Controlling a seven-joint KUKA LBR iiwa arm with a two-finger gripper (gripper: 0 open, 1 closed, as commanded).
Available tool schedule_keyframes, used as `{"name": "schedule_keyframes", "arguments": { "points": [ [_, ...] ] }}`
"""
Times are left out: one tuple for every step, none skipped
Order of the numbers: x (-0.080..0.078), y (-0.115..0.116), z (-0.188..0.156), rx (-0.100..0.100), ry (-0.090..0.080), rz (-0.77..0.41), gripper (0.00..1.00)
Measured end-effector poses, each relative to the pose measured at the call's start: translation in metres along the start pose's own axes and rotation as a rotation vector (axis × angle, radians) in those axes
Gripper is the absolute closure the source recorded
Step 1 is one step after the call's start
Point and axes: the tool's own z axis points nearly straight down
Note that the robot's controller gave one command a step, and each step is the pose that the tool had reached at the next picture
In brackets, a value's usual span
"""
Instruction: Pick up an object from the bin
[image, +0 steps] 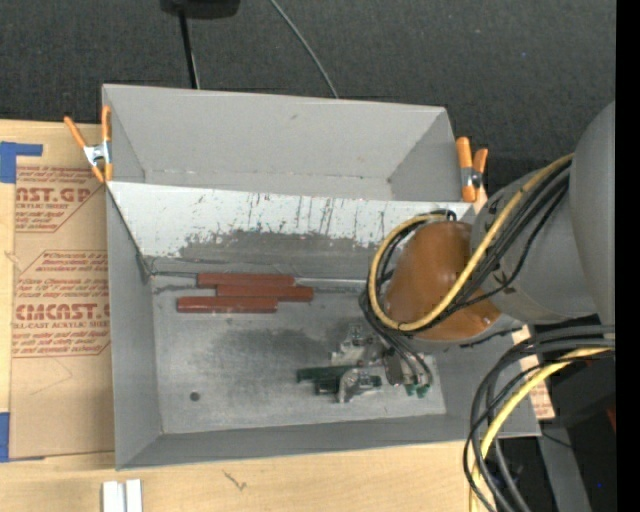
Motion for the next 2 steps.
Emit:
{"name": "schedule_keyframes", "arguments": {
  "points": [
    [-0.004,0.001,0.0,0.001,0.009,-0.029,1.0],
    [-0.021,0.004,-0.205,0.003,0.033,-0.12,1.0]
  ]
}}
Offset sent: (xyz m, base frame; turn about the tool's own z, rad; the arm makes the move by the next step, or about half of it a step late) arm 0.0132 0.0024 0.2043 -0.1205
